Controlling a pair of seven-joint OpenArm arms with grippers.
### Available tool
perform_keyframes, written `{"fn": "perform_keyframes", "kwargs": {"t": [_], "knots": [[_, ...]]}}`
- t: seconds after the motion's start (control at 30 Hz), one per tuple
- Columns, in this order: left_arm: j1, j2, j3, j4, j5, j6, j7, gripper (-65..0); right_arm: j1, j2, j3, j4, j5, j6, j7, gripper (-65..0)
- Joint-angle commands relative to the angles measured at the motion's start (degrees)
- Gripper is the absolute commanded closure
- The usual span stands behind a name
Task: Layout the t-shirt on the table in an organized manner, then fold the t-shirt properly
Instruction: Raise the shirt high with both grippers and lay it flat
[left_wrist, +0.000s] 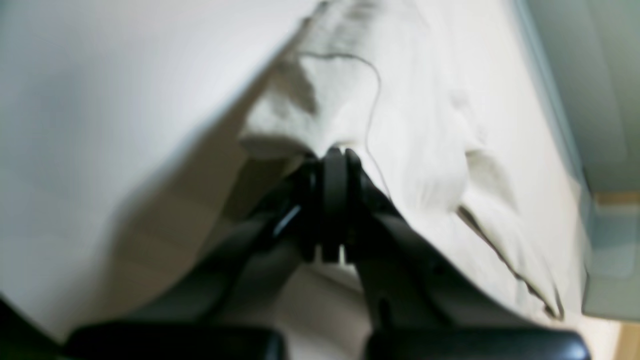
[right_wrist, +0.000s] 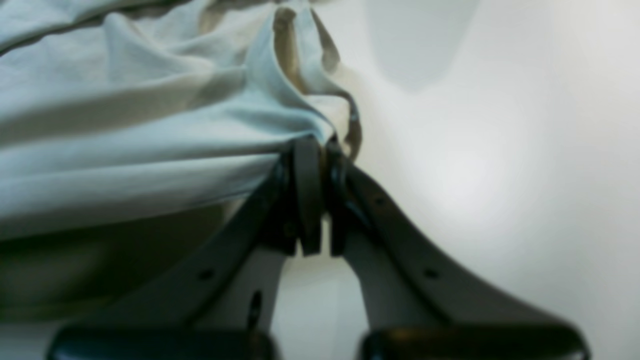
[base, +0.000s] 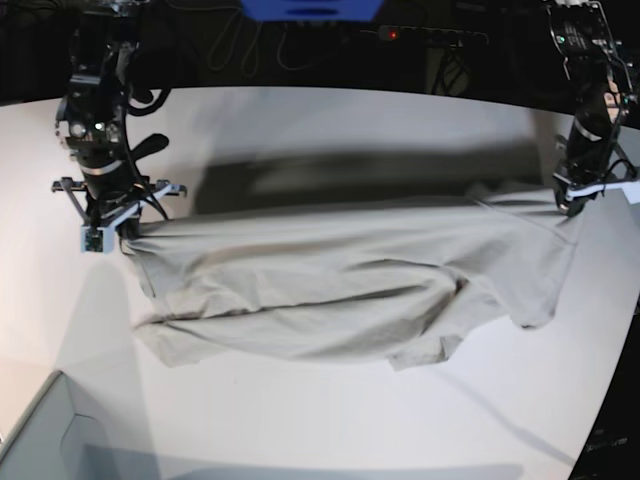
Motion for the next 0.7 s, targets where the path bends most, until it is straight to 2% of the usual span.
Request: {"fn": "perform_keyframes", "kwargs": {"t": [0.0,0.1,0.2,0.3,0.4,0.53,0.67], "knots": [[0.52,-1.03,-1.55,1.09,-0.39,-0.05,-2.29,-0.2,-0.5,0.42,0.22,2.02,-0.38,0.02,1.53,0.0],[2.37,-0.68,-4.1,1.09,-0.39,-0.05,-2.29,-0.2,-3.84,0.42,-1.45,4.75,-0.38,0.63,1.53,0.0],[4.56,-0.5,-5.94,1.44,-0.39,-0.05,-2.29,-0.2,-8.94,0.33,-2.77,8.79,-0.38,2.83,1.53,0.0],[6.32,1.52,-8.49,2.32,-0.39,-0.05,-2.29,-0.2,-13.6,0.06,-2.95,11.6,-0.38,4.33,1.7,0.0],[6.94,2.92,-11.13,4.34,-0.39,-0.14,-2.29,-0.2,-15.97,-1.34,-2.51,14.07,-0.38,8.63,1.7,0.0],[5.79,2.49,-11.39,5.31,-0.39,-0.14,-2.29,-0.3,-15.27,-1.61,-2.68,16.44,-0.38,13.38,1.62,0.0],[0.52,2.13,-11.31,5.92,-0.04,-0.14,-2.21,-0.2,-9.91,-1.52,-2.6,16.62,-0.56,15.67,1.09,0.0]]}}
